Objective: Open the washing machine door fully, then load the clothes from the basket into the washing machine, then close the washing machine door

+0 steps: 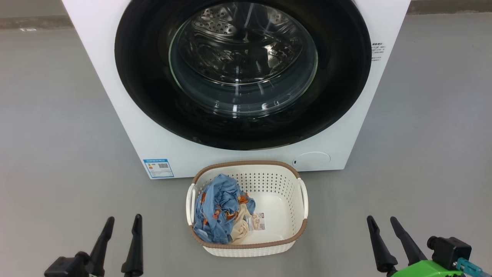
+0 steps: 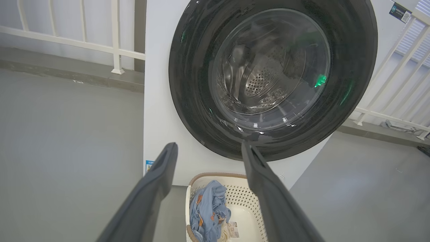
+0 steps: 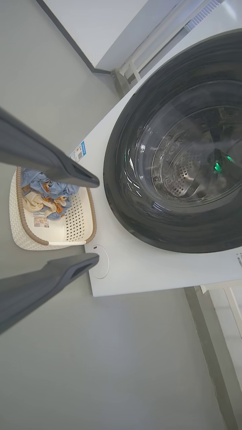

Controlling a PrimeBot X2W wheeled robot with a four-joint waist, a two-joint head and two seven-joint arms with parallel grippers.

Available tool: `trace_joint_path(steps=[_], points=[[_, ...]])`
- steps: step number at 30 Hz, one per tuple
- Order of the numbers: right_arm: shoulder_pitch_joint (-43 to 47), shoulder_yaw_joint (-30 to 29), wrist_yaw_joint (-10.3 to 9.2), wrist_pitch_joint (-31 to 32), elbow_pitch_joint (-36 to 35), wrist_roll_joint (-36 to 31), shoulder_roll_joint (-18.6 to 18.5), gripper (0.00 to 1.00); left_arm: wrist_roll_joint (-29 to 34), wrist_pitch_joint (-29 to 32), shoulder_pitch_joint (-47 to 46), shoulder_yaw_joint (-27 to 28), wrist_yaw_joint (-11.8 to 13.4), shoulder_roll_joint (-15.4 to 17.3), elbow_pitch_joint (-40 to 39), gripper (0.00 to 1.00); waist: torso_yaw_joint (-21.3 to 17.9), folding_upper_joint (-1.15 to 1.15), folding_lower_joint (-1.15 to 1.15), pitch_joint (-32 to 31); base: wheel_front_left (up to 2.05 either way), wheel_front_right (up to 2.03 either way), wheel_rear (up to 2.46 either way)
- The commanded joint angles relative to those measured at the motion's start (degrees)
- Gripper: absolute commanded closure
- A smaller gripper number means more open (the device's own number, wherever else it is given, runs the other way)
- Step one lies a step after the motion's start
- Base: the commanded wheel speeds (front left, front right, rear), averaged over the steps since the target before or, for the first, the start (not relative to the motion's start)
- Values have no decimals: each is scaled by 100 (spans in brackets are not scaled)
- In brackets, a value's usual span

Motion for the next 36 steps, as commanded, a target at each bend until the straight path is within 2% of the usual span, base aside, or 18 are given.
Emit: trace_joint_path(steps=[1,18,36], points=[[31,113,-6,-90,-161,-192,-91,0,178,-87,-89,132,-16,91,-182,0,0,0,0,12,0,0,0],[155,-20,-6,-374,-276,-1300,-106,0,1188,-372,-90,34,-19,150,-268,0,-28,0,0,48,0,0,0],[209,-214,-6,-374,-376,-1332,-104,0,1356,-372,-46,95,-19,130,-203,0,-25,0,0,0,2,2,-4]])
